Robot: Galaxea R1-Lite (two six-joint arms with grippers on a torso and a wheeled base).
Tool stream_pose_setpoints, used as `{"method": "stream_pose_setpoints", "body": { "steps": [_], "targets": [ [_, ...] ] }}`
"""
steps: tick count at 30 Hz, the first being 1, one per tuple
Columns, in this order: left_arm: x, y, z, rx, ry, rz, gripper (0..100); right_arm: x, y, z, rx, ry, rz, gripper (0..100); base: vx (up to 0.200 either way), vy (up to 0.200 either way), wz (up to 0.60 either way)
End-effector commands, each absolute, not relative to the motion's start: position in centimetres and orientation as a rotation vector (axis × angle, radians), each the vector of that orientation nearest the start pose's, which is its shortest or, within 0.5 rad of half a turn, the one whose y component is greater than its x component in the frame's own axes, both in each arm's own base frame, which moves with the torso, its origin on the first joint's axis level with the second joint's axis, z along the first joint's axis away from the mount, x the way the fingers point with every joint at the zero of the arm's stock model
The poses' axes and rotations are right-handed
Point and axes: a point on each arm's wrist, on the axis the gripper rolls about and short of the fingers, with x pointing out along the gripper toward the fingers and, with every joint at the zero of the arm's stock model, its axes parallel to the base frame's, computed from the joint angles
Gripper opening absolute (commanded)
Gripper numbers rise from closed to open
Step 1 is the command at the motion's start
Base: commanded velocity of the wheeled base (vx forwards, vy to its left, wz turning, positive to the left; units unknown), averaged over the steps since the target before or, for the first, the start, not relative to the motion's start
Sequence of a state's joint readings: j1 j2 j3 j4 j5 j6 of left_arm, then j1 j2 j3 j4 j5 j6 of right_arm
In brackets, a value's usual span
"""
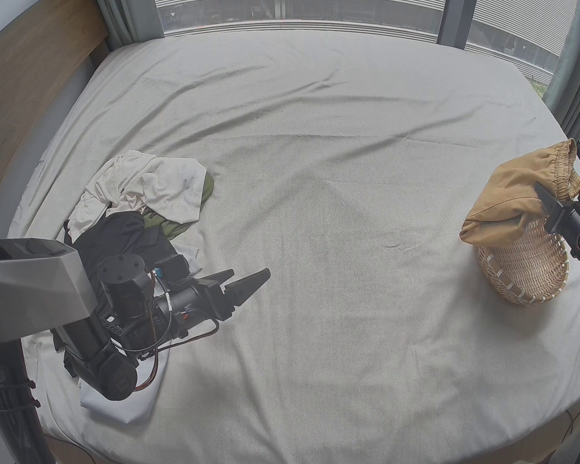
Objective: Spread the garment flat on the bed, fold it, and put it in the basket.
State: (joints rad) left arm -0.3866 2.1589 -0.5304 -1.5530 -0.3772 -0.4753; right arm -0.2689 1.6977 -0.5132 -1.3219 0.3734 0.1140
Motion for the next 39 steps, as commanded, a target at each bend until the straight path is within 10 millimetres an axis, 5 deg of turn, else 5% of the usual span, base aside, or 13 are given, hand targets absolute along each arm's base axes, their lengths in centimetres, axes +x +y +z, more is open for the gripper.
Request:
{"method": "stream_pose_setpoints", "body": {
  "steps": [1, 36, 37, 39],
  "targets": [
    [30.5, -13.3, 6.2, -0.451, 0.262, -0.729, 100, 26.4, -7.3, 17.5, 0.069, -0.102, 0.081, 0, 0.0, 0.0, 0.0],
    [30.5, -13.4, 6.2, -0.451, 0.262, -0.732, 100, 24.7, -8.4, 15.8, 0.014, 0.024, 0.015, 0, 0.0, 0.0, 0.0],
    [30.5, -13.4, 6.1, -0.451, 0.264, -0.73, 100, 24.7, -8.4, 15.8, 0.014, 0.024, 0.015, 100, 0.0, 0.0, 0.0],
    [30.5, -13.4, 6.2, -0.451, 0.262, -0.731, 100, 24.7, -8.4, 15.8, 0.014, 0.024, 0.015, 100, 0.0, 0.0, 0.0]
  ]
}}
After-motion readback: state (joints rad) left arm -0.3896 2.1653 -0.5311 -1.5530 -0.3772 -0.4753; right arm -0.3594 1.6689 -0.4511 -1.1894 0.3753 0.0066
